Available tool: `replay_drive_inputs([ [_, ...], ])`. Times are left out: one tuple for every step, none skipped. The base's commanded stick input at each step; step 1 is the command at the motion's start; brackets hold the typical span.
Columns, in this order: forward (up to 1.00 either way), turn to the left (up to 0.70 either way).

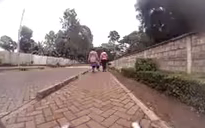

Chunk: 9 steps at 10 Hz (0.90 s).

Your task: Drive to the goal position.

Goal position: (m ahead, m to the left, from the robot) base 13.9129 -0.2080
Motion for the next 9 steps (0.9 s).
replay_drive_inputs([
  [0.5,0.0],
  [0.5,0.0],
  [0.5,0.0],
  [0.5,0.0],
  [0.5,0.5],
  [0.5,0.5],
  [0.5,0.0],
  [0.5,0.0],
  [0.5,0.0],
])
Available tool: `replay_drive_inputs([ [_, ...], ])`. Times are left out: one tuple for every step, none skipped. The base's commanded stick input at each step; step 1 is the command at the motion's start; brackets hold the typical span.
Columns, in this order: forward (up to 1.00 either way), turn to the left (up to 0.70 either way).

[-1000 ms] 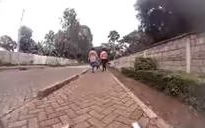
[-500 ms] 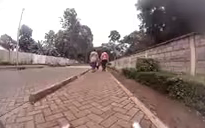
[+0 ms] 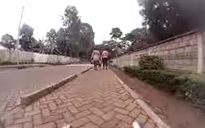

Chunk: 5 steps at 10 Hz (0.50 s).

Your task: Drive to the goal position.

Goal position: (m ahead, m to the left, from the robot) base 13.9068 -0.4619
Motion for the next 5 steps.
replay_drive_inputs([
  [0.5,0.0],
  [0.5,0.0],
  [0.5,0.0],
  [0.5,0.0],
  [0.5,0.0],
])
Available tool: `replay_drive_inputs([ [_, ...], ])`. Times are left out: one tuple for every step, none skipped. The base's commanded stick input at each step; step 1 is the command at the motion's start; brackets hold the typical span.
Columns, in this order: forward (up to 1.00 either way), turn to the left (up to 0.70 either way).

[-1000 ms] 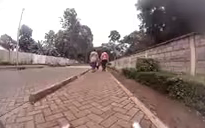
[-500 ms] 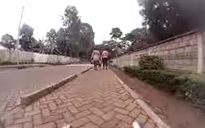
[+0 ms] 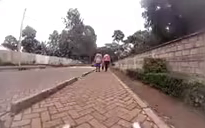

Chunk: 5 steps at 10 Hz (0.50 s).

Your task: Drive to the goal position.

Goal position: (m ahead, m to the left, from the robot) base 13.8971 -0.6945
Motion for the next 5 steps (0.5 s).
replay_drive_inputs([
  [0.5,0.0],
  [0.5,0.0],
  [0.5,0.0],
  [0.5,0.0],
  [0.5,0.0],
])
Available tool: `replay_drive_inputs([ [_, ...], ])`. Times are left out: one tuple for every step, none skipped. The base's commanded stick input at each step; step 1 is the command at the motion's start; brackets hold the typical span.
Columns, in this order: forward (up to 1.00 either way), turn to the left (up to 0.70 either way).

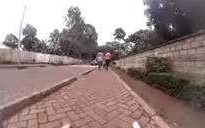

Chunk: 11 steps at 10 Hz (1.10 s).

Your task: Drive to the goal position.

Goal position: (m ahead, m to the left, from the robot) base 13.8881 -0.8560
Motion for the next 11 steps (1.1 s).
replay_drive_inputs([
  [0.5,0.0],
  [0.5,0.0],
  [0.5,0.0],
  [0.5,0.0],
  [0.5,0.0],
  [0.5,0.0],
  [0.5,0.0],
  [0.5,0.0],
  [0.5,0.0],
  [0.5,0.0],
  [0.5,0.0],
])
